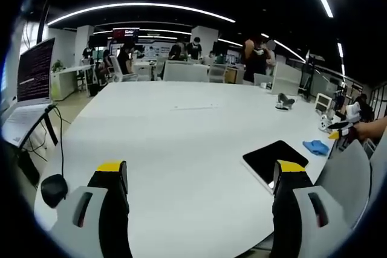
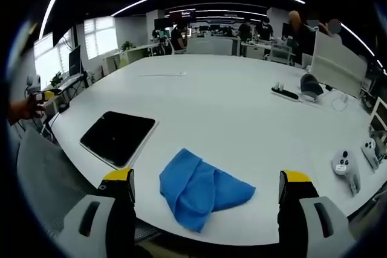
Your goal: Wipe the mirror surface with the cleaning cloth until all visible marks leave the cleaned area.
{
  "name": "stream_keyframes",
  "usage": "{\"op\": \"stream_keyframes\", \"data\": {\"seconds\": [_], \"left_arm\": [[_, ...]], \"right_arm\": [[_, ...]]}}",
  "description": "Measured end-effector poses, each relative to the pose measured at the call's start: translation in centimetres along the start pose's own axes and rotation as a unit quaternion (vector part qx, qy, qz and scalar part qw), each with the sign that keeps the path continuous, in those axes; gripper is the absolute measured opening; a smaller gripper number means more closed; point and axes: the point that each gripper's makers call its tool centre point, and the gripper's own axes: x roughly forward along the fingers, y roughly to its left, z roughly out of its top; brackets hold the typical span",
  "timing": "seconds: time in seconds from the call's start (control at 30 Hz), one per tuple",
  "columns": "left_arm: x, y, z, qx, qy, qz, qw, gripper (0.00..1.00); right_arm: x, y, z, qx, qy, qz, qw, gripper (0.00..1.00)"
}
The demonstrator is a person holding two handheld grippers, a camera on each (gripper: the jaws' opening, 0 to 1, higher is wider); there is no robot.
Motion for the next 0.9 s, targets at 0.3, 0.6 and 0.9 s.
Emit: {"op": "stream_keyframes", "data": {"seconds": [0.3, 0.6, 0.9], "left_arm": [[0.1, 0.4, 0.4, 0.004, 0.002, 0.000, 1.0000, 0.99], [0.1, 0.0, 1.1, 0.015, -0.008, -0.004, 0.9998, 0.99], [0.4, 0.4, -0.4, 0.001, 0.003, -0.001, 1.0000, 0.99]], "right_arm": [[0.2, -0.1, 1.2, 0.005, -0.005, -0.006, 1.0000, 0.97], [2.2, 0.0, 0.6, 0.009, 0.003, -0.001, 1.0000, 0.84], [4.7, 0.1, -2.2, 0.017, 0.080, -0.015, 0.9966, 0.55]]}}
